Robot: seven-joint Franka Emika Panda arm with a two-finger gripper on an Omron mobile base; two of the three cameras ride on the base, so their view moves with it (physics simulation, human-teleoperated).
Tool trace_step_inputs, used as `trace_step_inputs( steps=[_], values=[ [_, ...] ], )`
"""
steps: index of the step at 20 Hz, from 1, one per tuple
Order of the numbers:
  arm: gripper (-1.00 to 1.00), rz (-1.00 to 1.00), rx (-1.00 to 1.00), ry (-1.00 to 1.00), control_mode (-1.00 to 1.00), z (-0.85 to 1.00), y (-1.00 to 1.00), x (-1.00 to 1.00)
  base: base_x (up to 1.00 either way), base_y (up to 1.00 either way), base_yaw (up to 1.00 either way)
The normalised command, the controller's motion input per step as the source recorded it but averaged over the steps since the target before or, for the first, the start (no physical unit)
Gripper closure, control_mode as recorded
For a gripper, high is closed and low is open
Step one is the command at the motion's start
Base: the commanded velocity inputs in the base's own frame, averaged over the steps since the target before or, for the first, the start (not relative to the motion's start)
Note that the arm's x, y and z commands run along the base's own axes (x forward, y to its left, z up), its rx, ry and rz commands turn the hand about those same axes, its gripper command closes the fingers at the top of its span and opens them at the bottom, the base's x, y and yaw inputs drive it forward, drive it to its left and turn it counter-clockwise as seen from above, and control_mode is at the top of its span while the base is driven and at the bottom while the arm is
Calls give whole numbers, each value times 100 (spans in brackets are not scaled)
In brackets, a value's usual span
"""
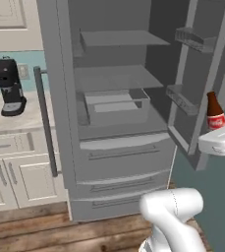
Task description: Open the fridge, grab two sodas, and place both sodas inside the bowl with ice on the dining counter.
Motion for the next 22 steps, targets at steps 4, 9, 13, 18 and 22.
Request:
trace_step_inputs(
  steps=[4, 9, 13, 18, 22],
  values=[
    [100, 0, 0, 0, 100, 0, 0, 0, -100, 0, 0],
    [100, 0, 0, 0, 100, 0, 0, 0, -100, 0, 0],
    [100, 0, 0, 0, 100, 0, 0, 0, -100, 0, 0],
    [100, 0, 0, 0, 100, 0, 0, 0, -100, 0, 0],
    [100, 0, 0, 0, 100, 0, 0, 0, -100, 0, 0]
  ],
)
